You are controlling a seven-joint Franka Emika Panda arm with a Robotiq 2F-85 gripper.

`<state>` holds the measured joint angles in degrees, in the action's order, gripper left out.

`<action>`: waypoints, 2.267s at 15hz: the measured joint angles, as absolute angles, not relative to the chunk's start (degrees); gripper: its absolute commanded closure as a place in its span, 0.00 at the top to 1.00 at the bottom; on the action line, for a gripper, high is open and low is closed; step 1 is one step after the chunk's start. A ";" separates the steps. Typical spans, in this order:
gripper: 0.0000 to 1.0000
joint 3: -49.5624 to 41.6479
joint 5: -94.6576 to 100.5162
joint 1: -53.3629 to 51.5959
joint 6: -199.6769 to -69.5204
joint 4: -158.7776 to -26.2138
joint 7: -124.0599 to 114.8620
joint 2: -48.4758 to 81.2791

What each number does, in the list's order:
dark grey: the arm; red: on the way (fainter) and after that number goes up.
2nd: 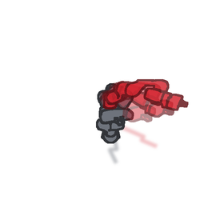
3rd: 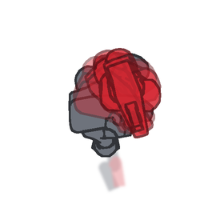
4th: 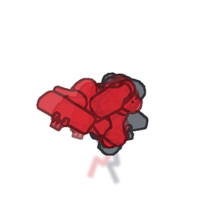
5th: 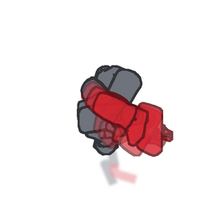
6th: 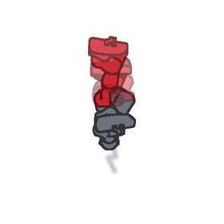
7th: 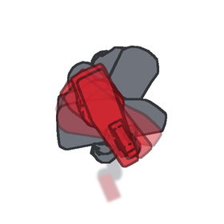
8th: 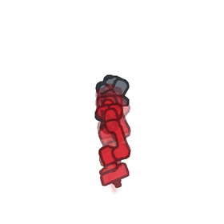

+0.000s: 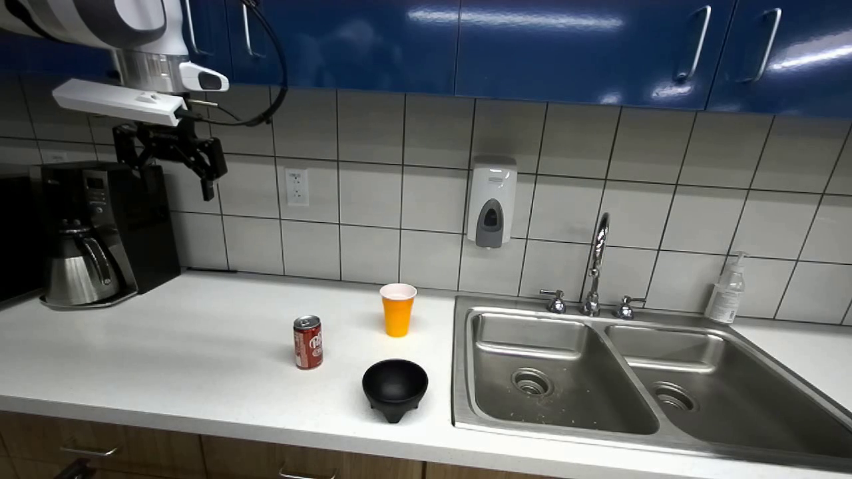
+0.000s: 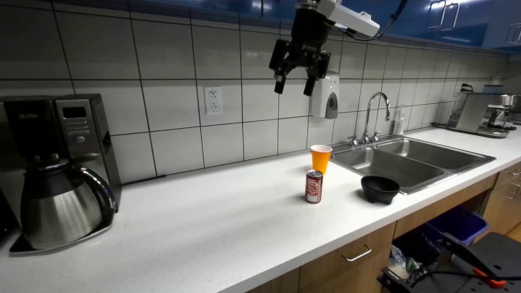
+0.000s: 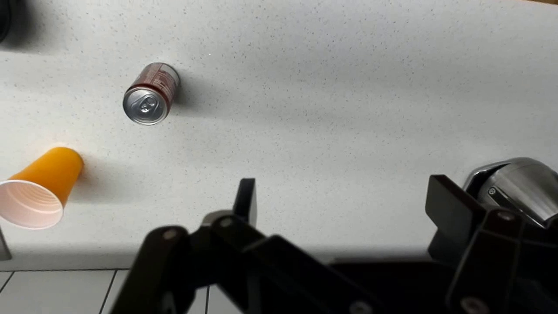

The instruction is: Put the red can inside the black bowl

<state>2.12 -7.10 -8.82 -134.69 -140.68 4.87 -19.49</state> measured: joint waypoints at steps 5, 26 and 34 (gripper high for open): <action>1.00 1.73 -7.16 -8.38 -136.44 -142.39 4.87 -19.33; 1.00 3.51 0.24 -5.98 -152.54 -143.74 -17.01 -5.66; 1.00 3.56 7.34 -4.68 -153.59 -142.13 -29.45 -0.61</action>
<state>3.56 7.34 -4.68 -153.59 -142.13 -29.45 -0.61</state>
